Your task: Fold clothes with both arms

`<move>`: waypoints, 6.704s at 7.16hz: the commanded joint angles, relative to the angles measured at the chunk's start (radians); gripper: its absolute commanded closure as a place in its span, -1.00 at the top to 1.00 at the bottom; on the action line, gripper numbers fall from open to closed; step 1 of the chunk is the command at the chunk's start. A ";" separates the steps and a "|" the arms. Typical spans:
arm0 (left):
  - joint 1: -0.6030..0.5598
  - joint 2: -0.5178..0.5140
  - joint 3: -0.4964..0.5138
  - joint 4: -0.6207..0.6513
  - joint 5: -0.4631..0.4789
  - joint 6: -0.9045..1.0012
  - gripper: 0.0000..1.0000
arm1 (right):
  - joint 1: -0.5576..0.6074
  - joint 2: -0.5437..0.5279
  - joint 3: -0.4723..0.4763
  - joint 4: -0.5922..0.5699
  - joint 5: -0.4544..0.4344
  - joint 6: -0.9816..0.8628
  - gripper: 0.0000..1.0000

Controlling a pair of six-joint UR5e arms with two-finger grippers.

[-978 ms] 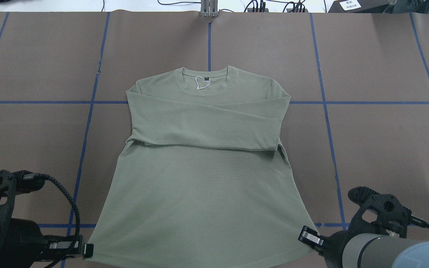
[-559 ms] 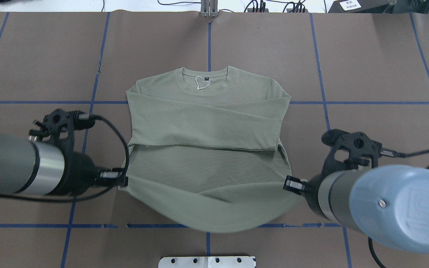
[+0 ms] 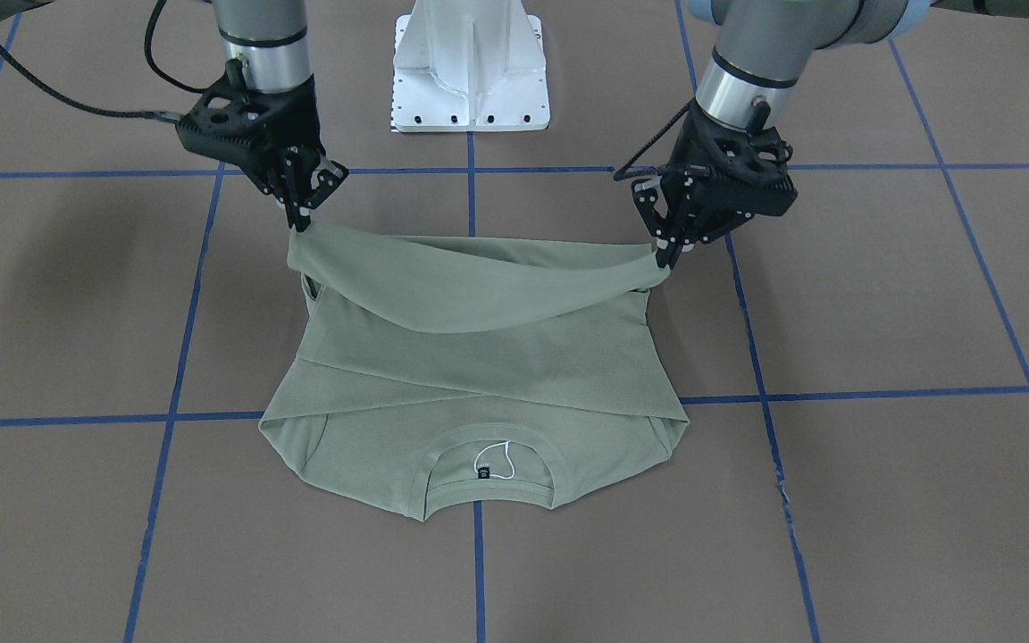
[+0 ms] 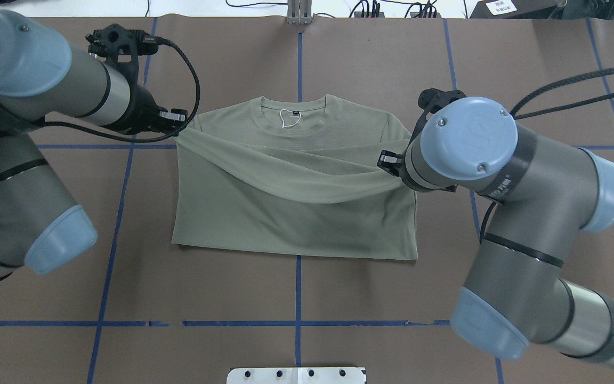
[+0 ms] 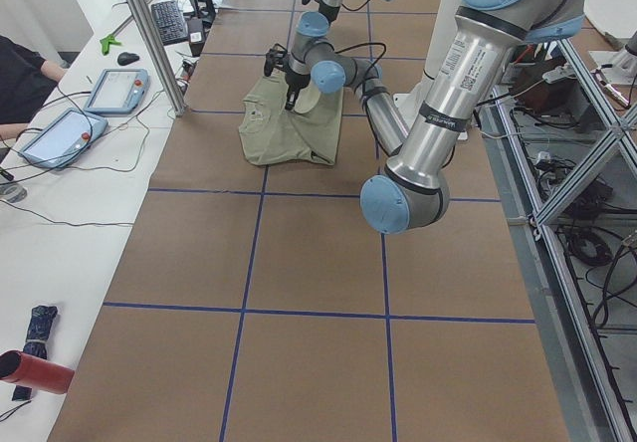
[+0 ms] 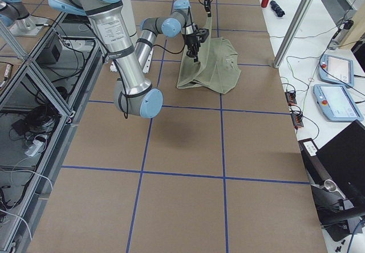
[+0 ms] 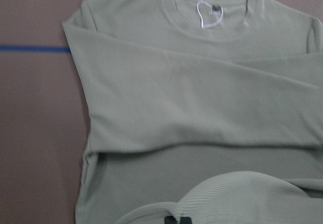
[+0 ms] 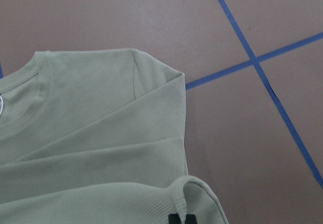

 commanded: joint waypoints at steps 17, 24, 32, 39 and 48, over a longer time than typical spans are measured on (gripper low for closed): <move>0.081 0.169 0.150 -0.422 0.028 0.058 1.00 | 0.194 0.086 -0.504 0.373 0.152 -0.373 1.00; 0.273 0.293 0.171 -0.583 0.157 -0.152 0.49 | 0.191 0.082 -0.499 0.375 0.149 -0.356 1.00; 0.281 0.313 0.124 -0.568 0.116 -0.123 -1.00 | 0.191 0.082 -0.496 0.375 0.147 -0.355 1.00; -0.165 -0.084 0.764 -0.564 0.087 0.481 -1.00 | 0.178 0.083 -0.495 0.375 0.144 -0.345 1.00; -0.200 -0.003 0.640 -0.683 -0.059 0.440 1.00 | 0.028 0.270 -0.726 0.588 0.025 -0.076 0.82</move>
